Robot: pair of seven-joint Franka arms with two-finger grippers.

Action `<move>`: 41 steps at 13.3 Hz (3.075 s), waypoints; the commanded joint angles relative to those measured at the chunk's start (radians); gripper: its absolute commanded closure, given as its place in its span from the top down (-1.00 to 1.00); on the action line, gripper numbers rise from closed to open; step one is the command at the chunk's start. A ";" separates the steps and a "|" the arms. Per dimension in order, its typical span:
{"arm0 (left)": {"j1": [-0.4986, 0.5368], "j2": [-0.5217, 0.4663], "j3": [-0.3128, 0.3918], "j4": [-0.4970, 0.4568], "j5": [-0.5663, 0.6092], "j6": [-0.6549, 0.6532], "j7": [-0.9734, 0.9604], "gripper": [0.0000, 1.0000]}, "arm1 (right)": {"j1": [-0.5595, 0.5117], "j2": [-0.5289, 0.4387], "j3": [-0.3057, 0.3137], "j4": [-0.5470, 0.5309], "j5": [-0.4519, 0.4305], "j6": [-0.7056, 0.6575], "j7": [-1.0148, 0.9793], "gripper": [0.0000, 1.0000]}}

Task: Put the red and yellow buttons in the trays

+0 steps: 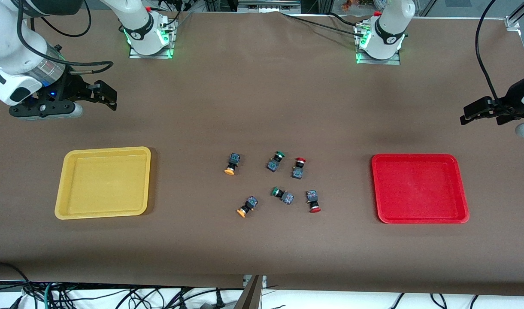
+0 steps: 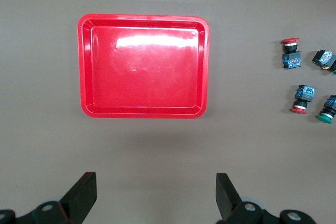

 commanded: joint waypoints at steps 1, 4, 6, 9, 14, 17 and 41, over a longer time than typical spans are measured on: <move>-0.002 0.008 -0.004 0.026 0.018 -0.019 -0.002 1.00 | -0.019 -0.002 0.020 0.009 -0.016 -0.011 0.014 1.00; 0.001 0.008 -0.002 0.026 0.018 -0.019 -0.002 1.00 | -0.019 0.007 0.020 0.029 -0.015 -0.011 -0.004 1.00; 0.001 0.008 -0.002 0.026 0.018 -0.019 -0.002 1.00 | -0.018 0.019 0.022 0.025 -0.013 -0.016 -0.084 1.00; 0.001 0.008 -0.002 0.026 0.014 -0.019 -0.002 1.00 | 0.028 0.074 0.023 0.024 0.004 -0.008 -0.054 1.00; -0.006 0.011 -0.005 0.023 0.010 -0.022 -0.002 1.00 | 0.206 0.343 0.022 0.028 0.048 0.278 0.194 1.00; -0.011 0.027 -0.005 0.010 0.008 -0.068 -0.004 1.00 | 0.301 0.522 0.022 0.029 0.056 0.536 0.360 1.00; -0.528 0.784 0.038 0.164 0.119 0.848 -0.748 1.00 | 0.105 0.535 -0.064 0.021 0.056 0.455 -0.137 -1.00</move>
